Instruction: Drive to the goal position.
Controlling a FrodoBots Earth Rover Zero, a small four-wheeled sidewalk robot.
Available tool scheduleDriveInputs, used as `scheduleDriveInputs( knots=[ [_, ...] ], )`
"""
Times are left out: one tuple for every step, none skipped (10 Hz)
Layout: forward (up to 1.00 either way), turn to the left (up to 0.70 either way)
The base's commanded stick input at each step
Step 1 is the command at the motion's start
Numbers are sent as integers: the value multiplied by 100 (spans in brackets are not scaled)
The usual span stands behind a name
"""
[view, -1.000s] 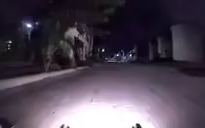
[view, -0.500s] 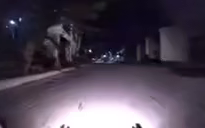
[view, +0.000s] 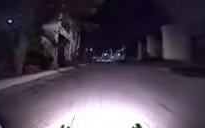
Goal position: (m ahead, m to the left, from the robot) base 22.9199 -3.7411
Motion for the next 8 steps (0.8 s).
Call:
scheduleDriveInputs(
  knots=[
    [85, 0],
    [85, 0],
    [85, 0],
    [85, 0],
    [85, 0],
    [85, 0],
    [85, 0],
    [85, 0]
  ],
)
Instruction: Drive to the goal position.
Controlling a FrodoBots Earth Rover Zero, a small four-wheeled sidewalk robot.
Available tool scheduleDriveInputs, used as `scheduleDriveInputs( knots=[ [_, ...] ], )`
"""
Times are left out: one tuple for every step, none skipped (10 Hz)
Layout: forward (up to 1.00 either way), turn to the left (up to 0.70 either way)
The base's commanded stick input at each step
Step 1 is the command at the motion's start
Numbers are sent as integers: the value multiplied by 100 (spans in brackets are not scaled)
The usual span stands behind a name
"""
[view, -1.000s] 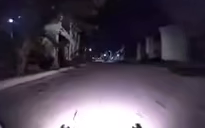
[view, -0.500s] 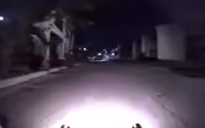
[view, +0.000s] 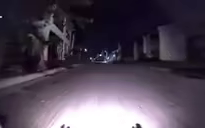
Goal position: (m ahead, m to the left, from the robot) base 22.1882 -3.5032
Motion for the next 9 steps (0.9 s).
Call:
scheduleDriveInputs(
  knots=[
    [85, 0],
    [85, 0],
    [85, 0],
    [85, 0],
    [85, 0],
    [85, 0],
    [85, 0],
    [85, 0],
    [85, 0]
  ],
)
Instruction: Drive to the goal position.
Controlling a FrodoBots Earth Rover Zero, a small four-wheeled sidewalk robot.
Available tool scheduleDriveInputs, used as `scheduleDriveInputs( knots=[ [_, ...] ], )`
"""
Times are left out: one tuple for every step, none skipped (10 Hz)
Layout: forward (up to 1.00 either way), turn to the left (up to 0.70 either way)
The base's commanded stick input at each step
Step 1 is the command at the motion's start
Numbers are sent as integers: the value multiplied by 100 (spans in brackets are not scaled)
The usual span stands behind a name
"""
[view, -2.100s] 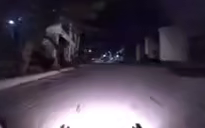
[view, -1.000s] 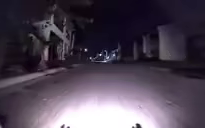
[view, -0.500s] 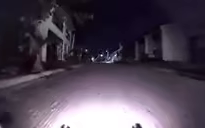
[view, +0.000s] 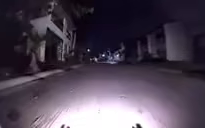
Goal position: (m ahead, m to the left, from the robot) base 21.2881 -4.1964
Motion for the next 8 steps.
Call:
scheduleDriveInputs(
  knots=[
    [85, 0],
    [85, 0],
    [85, 0],
    [85, 0],
    [85, 0],
    [85, 0],
    [85, 0],
    [85, 0]
  ],
)
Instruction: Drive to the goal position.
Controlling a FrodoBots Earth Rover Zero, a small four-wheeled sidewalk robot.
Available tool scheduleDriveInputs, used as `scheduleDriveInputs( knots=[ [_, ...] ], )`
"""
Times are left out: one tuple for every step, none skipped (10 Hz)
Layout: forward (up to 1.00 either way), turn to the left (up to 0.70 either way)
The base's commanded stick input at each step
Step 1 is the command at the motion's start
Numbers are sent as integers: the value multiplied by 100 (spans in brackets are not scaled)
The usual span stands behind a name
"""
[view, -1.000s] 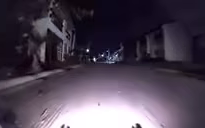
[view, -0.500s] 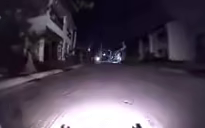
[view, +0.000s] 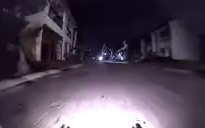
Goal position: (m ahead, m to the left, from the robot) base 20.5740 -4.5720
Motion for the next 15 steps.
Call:
scheduleDriveInputs(
  knots=[
    [85, 0],
    [85, -33],
    [85, -27],
    [85, -8],
    [85, 0],
    [85, 0],
    [85, 0],
    [85, 0],
    [85, 0],
    [85, 0],
    [85, 0],
    [85, 0],
    [85, 0],
    [85, 0],
    [85, 0]
  ],
)
